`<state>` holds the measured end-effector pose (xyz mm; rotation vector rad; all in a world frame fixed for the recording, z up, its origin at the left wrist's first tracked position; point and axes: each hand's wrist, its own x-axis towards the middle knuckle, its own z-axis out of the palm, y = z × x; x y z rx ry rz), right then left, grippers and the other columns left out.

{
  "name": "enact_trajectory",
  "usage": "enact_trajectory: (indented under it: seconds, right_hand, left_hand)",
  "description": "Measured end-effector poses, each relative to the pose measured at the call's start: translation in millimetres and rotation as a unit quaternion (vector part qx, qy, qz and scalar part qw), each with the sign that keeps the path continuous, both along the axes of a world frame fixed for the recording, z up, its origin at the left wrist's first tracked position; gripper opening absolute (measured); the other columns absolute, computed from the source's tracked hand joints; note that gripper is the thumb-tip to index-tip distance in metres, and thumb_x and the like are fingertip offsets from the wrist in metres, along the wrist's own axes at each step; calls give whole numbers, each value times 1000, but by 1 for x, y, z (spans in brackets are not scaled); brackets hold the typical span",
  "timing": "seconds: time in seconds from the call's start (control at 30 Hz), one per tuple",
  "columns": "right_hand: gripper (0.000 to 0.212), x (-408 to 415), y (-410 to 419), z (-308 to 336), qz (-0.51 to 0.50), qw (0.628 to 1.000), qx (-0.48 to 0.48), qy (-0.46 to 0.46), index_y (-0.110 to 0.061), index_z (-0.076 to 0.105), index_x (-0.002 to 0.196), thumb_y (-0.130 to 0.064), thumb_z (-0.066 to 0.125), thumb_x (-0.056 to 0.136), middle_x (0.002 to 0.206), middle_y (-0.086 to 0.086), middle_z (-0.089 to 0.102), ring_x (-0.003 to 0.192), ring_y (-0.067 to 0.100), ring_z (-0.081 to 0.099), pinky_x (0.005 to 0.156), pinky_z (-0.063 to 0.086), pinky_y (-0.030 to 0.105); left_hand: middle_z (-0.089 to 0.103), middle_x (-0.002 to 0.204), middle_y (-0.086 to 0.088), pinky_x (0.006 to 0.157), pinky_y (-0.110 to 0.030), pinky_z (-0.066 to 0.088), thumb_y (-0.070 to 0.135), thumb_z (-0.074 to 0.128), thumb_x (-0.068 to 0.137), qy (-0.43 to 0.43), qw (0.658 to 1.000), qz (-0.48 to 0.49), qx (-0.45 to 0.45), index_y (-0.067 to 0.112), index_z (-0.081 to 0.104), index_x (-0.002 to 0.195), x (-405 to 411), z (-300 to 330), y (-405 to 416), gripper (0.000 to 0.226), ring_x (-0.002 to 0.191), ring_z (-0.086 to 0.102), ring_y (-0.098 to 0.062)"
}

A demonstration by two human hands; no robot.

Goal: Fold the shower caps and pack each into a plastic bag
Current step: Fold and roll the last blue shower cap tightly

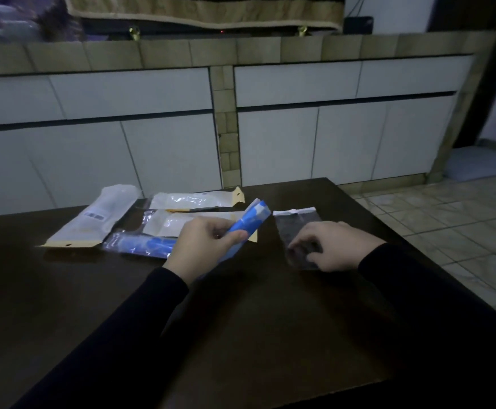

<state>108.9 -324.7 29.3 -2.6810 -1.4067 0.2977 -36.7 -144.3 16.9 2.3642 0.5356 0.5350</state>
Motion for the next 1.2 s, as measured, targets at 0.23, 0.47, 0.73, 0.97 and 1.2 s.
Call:
enact_trajectory:
  seconds: [0.23, 0.47, 0.73, 0.97, 1.2]
  right_hand:
    - [32, -28, 29, -14, -13, 996, 69, -59, -30, 65, 103, -56, 59, 85, 94, -11, 62, 85, 6, 57, 79, 49, 26]
    - [31, -30, 29, -24, 46, 988, 134, 67, -34, 66, 103, -55, 67, 79, 109, -13, 53, 99, 6, 51, 88, 50, 32]
    - [36, -27, 32, -36, 1, 985, 159, 63, -26, 68, 111, -47, 67, 82, 116, -12, 51, 105, 5, 47, 98, 44, 34]
    - [20, -25, 27, -44, -15, 962, 258, 91, -27, 71, 105, -35, 62, 90, 110, -16, 56, 102, 2, 51, 90, 45, 23]
    - [18, -26, 20, -42, 5, 917, 386, 102, -28, 70, 106, -29, 61, 90, 103, -25, 55, 102, -5, 52, 80, 44, 11]
  left_hand:
    - [68, 79, 15, 61, -13, 41, 40, 64, 87, 44, 997, -17, -57, 27, 72, 101, -10, 5, 13, 21, 74, 60, -1]
    - [73, 81, 5, 76, -32, 48, 58, 64, 69, 65, 980, -120, -142, 35, 77, 85, -15, 19, 22, 31, 80, 62, -12]
    - [70, 99, 1, 98, -39, 46, 56, 62, 79, 261, 958, -115, -37, 29, 74, 96, -7, 28, 31, 34, 98, 60, -18]
    - [69, 101, 4, 101, -44, 45, 54, 63, 83, 266, 959, -68, -65, 34, 74, 99, -13, 13, 35, 28, 101, 60, -18]
    - [66, 104, 8, 98, -34, 43, 53, 62, 85, 286, 955, -75, -23, 34, 71, 103, -10, 18, 31, 27, 100, 56, -12]
